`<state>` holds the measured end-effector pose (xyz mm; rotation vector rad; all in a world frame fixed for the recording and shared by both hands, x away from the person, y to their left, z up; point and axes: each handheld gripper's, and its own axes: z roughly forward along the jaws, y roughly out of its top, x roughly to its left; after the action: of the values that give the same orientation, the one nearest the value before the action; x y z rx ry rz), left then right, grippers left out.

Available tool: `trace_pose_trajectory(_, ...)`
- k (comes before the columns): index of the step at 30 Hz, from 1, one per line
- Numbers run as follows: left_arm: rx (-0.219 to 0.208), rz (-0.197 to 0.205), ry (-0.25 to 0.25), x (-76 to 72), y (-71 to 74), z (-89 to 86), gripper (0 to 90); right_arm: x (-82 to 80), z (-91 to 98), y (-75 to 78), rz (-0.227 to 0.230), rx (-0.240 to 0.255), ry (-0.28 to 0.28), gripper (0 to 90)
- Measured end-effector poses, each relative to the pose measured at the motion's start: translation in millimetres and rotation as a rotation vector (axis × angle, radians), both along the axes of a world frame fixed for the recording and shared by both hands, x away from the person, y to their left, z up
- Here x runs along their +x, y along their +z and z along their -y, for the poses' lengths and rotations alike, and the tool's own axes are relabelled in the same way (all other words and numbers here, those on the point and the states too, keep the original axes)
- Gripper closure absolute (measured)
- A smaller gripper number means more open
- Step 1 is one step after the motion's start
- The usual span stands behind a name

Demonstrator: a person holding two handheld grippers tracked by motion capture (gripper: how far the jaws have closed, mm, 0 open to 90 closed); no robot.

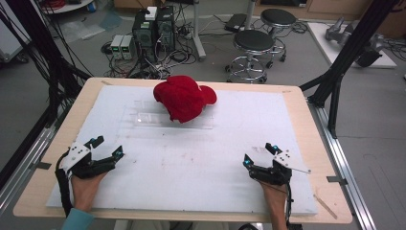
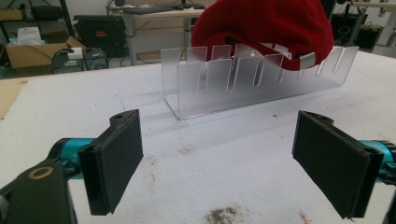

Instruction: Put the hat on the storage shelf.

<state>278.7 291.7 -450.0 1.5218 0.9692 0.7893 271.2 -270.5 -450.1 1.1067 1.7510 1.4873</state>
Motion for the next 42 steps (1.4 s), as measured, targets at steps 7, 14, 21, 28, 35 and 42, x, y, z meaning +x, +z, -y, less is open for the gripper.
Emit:
trace_pose_trajectory(7,0.000,0.001,-0.002,-0.1,0.0,0.3,16.0,1.0,1.6,0.0,-0.008,0.011,0.001,5.2)
trace_pose_trajectory(14,-0.001,-0.001,-0.003,0.2,0.1,0.0,16.0,0.7,-0.1,0.1,-0.003,-0.003,-0.001,5.3)
trace_pose_trajectory(21,-0.008,-0.003,-0.006,0.4,0.1,-1.0,15.7,0.4,-0.9,0.2,-0.009,-0.004,-0.002,5.3)
trace_pose_trajectory(28,-0.002,-0.014,-0.007,1.8,0.7,0.1,15.8,0.5,-0.9,0.2,-0.007,-0.003,-0.003,5.3)
trace_pose_trajectory(35,0.025,-0.053,0.002,7.1,6.7,-1.6,15.8,0.4,-1.1,0.2,-0.006,-0.009,-0.003,5.3)
trace_pose_trajectory(42,-0.002,-0.074,-0.016,21.5,36.4,-6.0,15.8,0.5,-1.0,0.2,-0.009,-0.008,-0.002,5.3)
